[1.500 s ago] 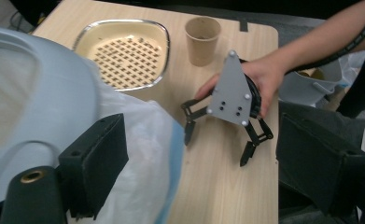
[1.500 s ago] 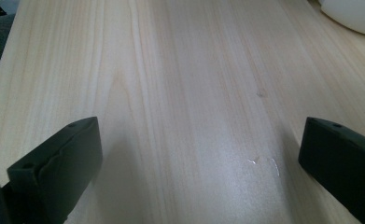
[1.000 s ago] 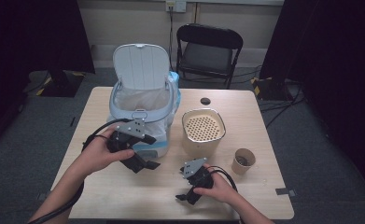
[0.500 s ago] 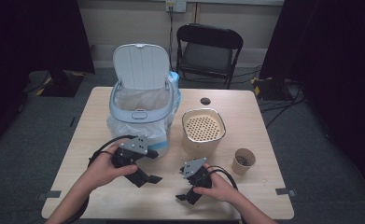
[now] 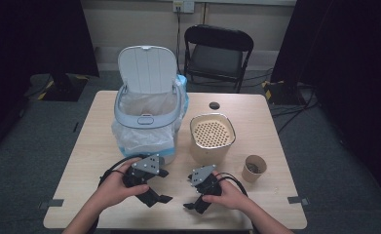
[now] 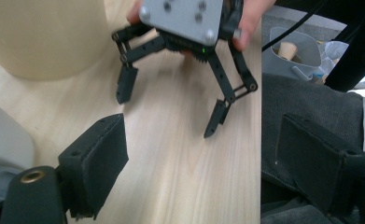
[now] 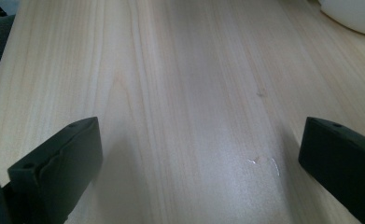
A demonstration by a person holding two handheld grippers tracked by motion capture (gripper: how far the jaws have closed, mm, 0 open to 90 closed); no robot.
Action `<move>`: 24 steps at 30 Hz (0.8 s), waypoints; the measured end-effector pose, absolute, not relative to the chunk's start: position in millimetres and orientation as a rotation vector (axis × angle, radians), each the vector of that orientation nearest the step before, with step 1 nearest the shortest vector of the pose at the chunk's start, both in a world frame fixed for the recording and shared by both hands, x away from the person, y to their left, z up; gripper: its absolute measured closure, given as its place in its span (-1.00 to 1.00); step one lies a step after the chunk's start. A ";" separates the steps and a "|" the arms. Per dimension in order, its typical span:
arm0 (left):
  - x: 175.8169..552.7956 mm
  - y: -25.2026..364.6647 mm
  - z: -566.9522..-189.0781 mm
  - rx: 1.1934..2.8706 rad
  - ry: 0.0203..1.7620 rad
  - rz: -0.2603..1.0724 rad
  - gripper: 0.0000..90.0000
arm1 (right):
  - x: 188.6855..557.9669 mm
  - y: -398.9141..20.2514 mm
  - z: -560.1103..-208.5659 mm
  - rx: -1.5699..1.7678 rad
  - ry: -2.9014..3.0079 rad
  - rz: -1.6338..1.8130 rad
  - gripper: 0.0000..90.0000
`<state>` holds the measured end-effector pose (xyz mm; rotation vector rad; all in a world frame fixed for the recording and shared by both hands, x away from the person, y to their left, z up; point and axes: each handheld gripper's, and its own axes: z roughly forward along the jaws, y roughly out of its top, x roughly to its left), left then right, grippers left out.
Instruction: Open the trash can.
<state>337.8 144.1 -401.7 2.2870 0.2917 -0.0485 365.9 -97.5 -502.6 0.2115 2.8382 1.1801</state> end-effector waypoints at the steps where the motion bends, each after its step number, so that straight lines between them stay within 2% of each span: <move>1: 336.8 143.8 -404.7 2.287 0.301 -0.055 -0.64 | 366.0 -97.5 -502.6 0.211 2.838 1.180 -1.00; 24: 330.3 144.1 -475.1 2.327 0.321 -0.081 -0.64 | 363.4 -99.2 -502.4 0.191 2.845 1.183 -1.00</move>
